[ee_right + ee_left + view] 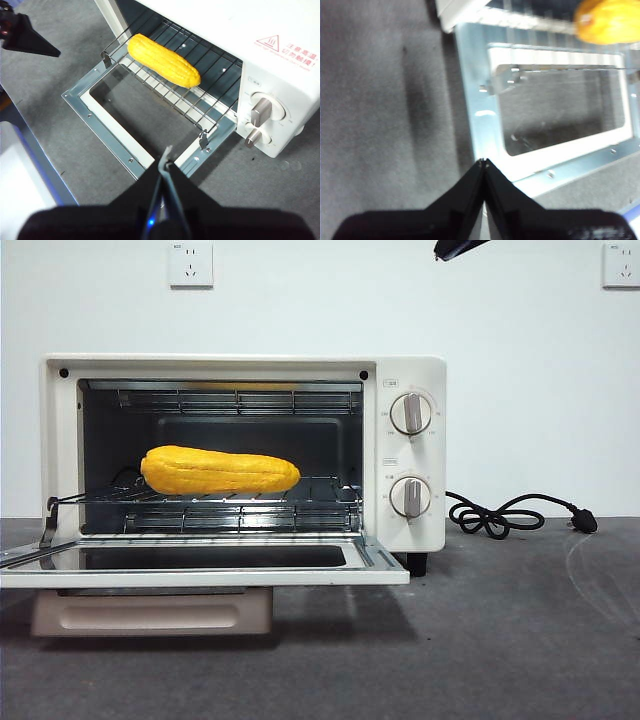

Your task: Take the corn from the table,put the corn in the oven

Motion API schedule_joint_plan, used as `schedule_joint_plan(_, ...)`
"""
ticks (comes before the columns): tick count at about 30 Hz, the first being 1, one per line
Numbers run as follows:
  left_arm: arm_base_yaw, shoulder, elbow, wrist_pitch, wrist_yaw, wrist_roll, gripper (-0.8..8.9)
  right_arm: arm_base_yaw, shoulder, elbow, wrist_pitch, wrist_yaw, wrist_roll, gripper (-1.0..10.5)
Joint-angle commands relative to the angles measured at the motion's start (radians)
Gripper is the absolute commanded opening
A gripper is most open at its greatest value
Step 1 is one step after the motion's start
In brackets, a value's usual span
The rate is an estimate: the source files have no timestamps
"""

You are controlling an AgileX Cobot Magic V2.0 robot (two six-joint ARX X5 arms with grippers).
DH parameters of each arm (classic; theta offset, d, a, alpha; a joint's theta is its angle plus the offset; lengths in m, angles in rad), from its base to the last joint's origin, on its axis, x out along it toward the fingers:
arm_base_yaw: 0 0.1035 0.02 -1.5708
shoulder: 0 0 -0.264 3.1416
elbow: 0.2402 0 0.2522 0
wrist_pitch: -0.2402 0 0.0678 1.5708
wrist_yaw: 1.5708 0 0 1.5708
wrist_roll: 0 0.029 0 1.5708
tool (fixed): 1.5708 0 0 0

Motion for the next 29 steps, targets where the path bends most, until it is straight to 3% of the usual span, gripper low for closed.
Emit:
schedule_joint_plan(1, -0.001, 0.058, -0.008, 0.025, 0.001, -0.008, -0.08, 0.0, 0.006, 0.0, 0.001, -0.003, -0.011, -0.1)
schedule_joint_plan(21, -0.098, 0.268, -0.008, 0.162, -0.049, -0.058, -0.08, 0.0, 0.006, 0.0, 0.002, -0.003, -0.01, -0.1)
schedule_joint_plan(29, -0.146, 0.271, -0.008, 0.183, -0.129, -0.068, -0.08, 0.0, 0.006, 0.0, 0.002, -0.003, -0.009, -0.1)
